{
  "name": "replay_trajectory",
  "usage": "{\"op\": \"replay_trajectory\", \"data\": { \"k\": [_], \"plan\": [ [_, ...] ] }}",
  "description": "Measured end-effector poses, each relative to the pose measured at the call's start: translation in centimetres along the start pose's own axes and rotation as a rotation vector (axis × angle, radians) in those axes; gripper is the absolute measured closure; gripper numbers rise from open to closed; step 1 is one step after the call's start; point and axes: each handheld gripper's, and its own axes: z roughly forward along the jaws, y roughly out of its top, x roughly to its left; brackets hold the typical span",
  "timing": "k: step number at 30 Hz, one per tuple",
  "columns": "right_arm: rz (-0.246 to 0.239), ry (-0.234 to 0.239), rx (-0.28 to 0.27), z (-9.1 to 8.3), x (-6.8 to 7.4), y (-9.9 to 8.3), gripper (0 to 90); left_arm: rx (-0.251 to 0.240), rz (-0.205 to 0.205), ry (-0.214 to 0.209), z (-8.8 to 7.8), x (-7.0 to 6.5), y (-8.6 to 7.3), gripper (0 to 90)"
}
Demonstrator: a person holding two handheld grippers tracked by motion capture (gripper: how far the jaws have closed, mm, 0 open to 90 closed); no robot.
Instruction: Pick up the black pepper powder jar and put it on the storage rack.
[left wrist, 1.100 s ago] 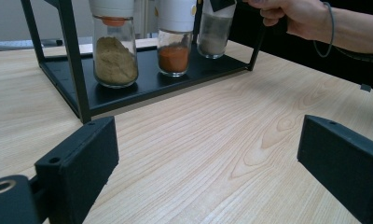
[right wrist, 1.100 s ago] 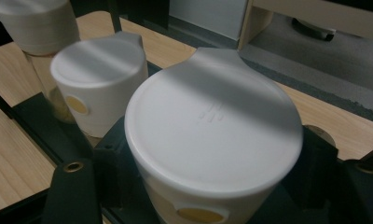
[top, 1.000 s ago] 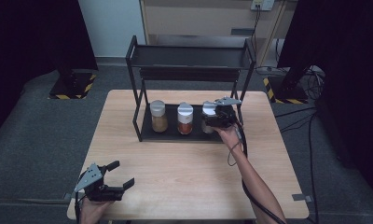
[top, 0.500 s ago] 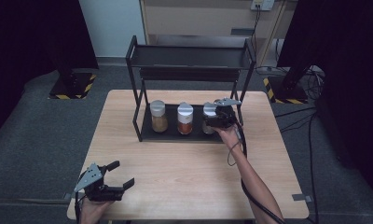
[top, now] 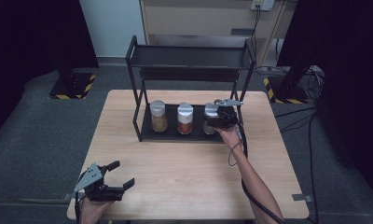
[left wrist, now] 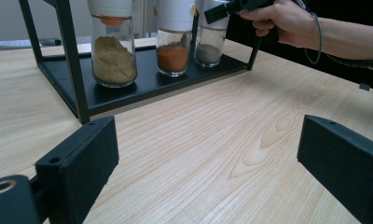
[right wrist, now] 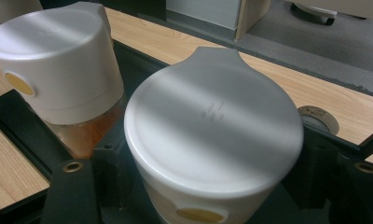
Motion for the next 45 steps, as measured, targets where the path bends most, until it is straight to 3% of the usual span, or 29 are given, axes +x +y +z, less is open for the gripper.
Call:
{"op": "replay_trajectory", "data": {
  "k": [5, 8, 9, 11, 15, 32, 45],
  "plan": [
    [-0.021, -0.001, 0.009, 0.0, 0.0, 0.1, 29.3, -0.001, 0.001, -0.001, 0.0, 0.0, 0.0, 4.4],
    [-0.022, 0.0, 0.037, 0.1, 0.0, 0.3, 19.0, 0.0, 0.0, -0.002, 0.0, 0.0, 0.0, 4.4],
    [-0.023, -0.019, 0.05, 0.1, 0.3, 0.5, 15.8, 0.0, 0.001, -0.002, 0.0, 0.0, 0.0, 4.4],
    [-0.029, -0.041, 0.011, -0.4, 0.8, 0.0, 13.3, 0.0, 0.001, -0.002, 0.0, 0.0, 0.0, 4.4],
    [-0.046, -0.073, -0.008, -1.2, 1.2, 0.3, 11.1, 0.0, 0.001, -0.002, 0.0, 0.0, 0.0, 4.4],
    [-0.09, 0.003, -0.076, -5.0, 2.1, 2.9, 10.8, 0.0, -0.013, 0.002, 0.1, 0.1, 0.0, 4.4],
    [-0.107, 0.05, -0.107, -7.7, 2.6, 3.4, 10.9, 0.007, -0.019, 0.004, 0.2, 0.2, 0.0, 4.4]
  ]
}}
